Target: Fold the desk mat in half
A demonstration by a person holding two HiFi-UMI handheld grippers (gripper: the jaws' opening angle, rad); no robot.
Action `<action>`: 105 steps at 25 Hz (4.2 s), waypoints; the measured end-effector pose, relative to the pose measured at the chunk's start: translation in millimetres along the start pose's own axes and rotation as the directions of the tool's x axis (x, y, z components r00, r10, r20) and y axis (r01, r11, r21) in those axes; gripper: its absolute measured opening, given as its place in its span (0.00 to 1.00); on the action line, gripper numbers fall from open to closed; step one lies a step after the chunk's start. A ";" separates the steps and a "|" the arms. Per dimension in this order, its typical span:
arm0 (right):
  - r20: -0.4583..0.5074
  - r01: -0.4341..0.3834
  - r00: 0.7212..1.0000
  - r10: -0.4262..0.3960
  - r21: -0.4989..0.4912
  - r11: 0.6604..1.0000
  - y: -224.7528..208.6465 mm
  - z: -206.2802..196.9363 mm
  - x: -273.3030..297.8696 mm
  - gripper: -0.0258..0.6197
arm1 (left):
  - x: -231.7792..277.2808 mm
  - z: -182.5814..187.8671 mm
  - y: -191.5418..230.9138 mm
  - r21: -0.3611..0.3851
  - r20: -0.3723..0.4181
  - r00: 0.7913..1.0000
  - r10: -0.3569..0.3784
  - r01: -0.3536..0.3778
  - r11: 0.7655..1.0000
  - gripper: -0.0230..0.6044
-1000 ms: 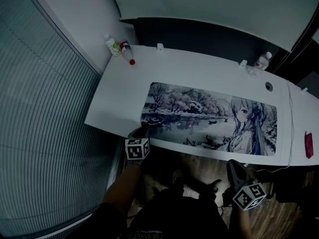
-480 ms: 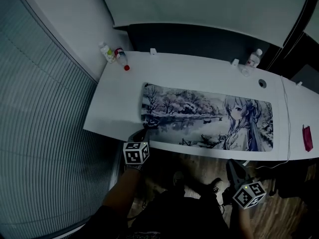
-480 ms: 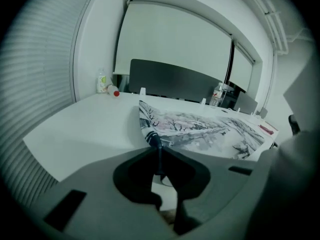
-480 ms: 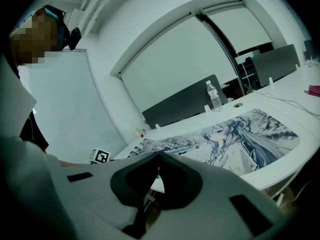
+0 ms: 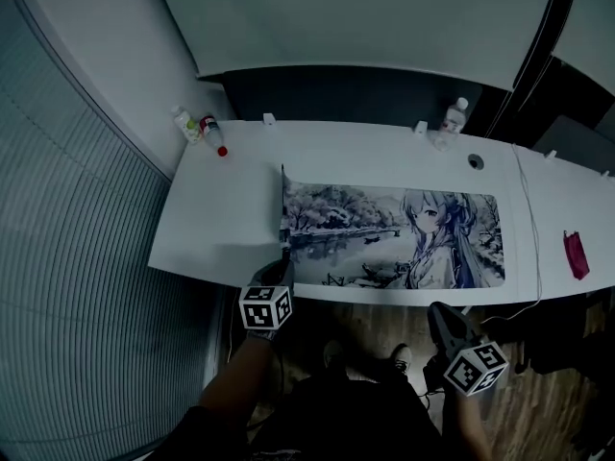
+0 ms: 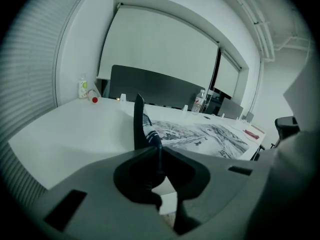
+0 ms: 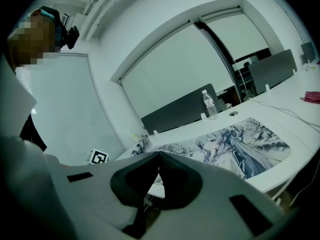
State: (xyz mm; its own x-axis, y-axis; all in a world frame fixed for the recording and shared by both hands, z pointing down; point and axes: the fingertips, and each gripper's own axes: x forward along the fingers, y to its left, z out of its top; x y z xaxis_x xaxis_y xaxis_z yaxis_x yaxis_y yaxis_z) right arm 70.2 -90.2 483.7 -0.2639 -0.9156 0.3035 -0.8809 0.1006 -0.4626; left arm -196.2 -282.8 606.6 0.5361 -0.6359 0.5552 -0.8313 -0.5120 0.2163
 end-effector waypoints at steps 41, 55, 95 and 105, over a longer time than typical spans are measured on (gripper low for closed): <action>0.038 0.087 0.995 -0.092 0.115 0.990 -117.4 8.1 -96.3 0.08 | 85.2 -27.8 -187.2 -0.014 -0.145 0.978 -0.151 0.151 0.988 0.09; 0.038 0.100 0.994 -0.106 0.127 0.987 -159.8 18.0 -125.4 0.08 | 107.3 -33.7 -247.2 0.007 -0.167 0.970 -0.178 0.181 0.983 0.09; -0.086 -0.276 0.957 0.278 0.038 0.960 -160.5 20.1 -97.3 0.08 | -18.1 -9.7 -354.3 -0.118 0.118 0.956 -0.268 0.282 0.952 0.05; -0.141 -0.348 0.928 0.345 0.006 0.938 -96.5 0.5 -75.8 0.08 | -77.2 -29.6 -342.4 -0.189 0.152 0.942 -0.300 0.326 0.926 0.05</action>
State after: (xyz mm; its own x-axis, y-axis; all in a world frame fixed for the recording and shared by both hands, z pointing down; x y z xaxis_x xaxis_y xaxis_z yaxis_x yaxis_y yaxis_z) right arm 175.5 -30.7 504.9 -0.6043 -0.7599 0.2393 -0.7316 0.4104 -0.5443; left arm 42.7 -41.3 513.4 0.7766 -0.5330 0.3357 -0.6231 -0.5720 0.5334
